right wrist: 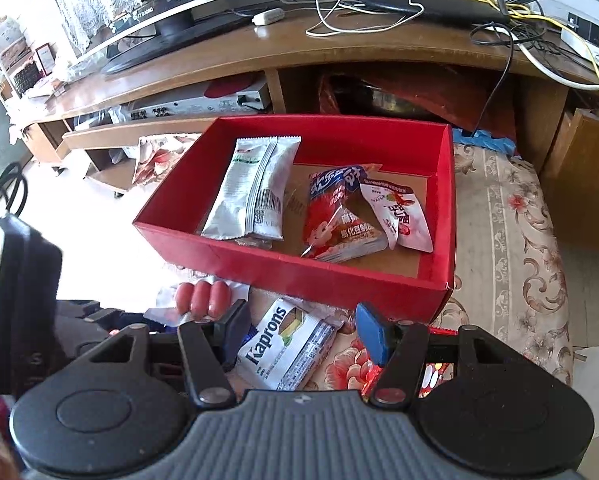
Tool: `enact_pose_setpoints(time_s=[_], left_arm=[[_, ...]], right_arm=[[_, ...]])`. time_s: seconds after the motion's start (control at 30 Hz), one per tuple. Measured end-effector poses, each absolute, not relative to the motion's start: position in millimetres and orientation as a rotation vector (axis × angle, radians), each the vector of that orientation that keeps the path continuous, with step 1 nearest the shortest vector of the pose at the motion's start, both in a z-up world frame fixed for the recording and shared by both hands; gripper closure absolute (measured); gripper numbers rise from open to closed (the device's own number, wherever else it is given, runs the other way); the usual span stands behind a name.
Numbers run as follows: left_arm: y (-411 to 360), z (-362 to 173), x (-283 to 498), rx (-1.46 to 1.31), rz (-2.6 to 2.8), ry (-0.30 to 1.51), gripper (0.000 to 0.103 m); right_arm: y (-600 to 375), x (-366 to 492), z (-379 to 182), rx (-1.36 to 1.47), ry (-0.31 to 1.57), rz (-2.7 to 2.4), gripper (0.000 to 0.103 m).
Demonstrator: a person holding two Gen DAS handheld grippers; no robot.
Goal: Organize snacks
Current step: 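Withdraw both grippers from the box toward the remaining snacks on the table, then grasp the blue wafer biscuit packet with the left gripper while the right gripper grasps the wrapped round cake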
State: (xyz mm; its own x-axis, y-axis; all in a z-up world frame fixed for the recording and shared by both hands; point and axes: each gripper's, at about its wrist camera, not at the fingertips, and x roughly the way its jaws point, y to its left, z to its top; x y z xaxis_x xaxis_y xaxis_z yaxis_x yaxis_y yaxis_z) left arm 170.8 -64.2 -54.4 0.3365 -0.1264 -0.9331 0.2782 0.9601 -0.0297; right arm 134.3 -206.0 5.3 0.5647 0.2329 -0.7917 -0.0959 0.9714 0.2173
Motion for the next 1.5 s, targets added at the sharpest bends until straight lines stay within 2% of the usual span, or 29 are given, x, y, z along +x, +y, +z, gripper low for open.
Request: enact_pose_setpoints(time_s=[0.13, 0.27, 0.33, 0.5, 0.67, 0.8, 0.83, 1.0, 1.27, 1.5], left_arm=[[-66.1, -51.6, 163.9, 0.165, -0.271, 1.187, 0.029], [-64.0, -48.3, 152.8, 0.175, -0.265, 1.173, 0.036], [-61.2, -46.7, 146.2, 0.172, -0.267, 1.17, 0.043], [-47.3, -41.9, 127.0, 0.155, -0.275, 1.19, 0.053], [-22.9, -39.4, 116.0, 0.1, -0.286, 1.217, 0.05], [-7.2, -29.0, 114.5, 0.041, -0.27, 1.171, 0.032], [-5.0, -27.3, 115.8, 0.024, -0.27, 1.163, 0.031], [-4.3, -26.3, 125.0, -0.02, -0.3, 1.168, 0.03], [0.9, -19.8, 122.5, -0.07, -0.353, 1.167, 0.026], [8.5, -26.2, 128.6, -0.092, -0.34, 1.199, 0.025]], right_arm=[[-207.3, 133.3, 4.8, 0.153, 0.955, 0.194, 0.047], [-204.5, 125.6, 6.3, 0.137, 0.956, 0.215, 0.047], [-201.5, 119.5, 3.9, 0.121, 0.966, 0.231, 0.047], [-183.7, 99.0, -10.1, 0.042, 1.027, 0.321, 0.047], [-156.6, 79.2, -29.0, -0.089, 1.094, 0.488, 0.047], [-143.6, 76.0, -39.1, -0.116, 1.144, 0.537, 0.042], [-142.5, 77.0, -40.3, -0.107, 1.154, 0.525, 0.041], [-126.1, 70.0, -36.9, -0.209, 1.13, 0.612, 0.041], [-93.5, 63.8, -45.8, -0.59, 1.114, 0.773, 0.041], [-78.7, 92.9, -54.5, -0.559, 1.083, 0.842, 0.029]])
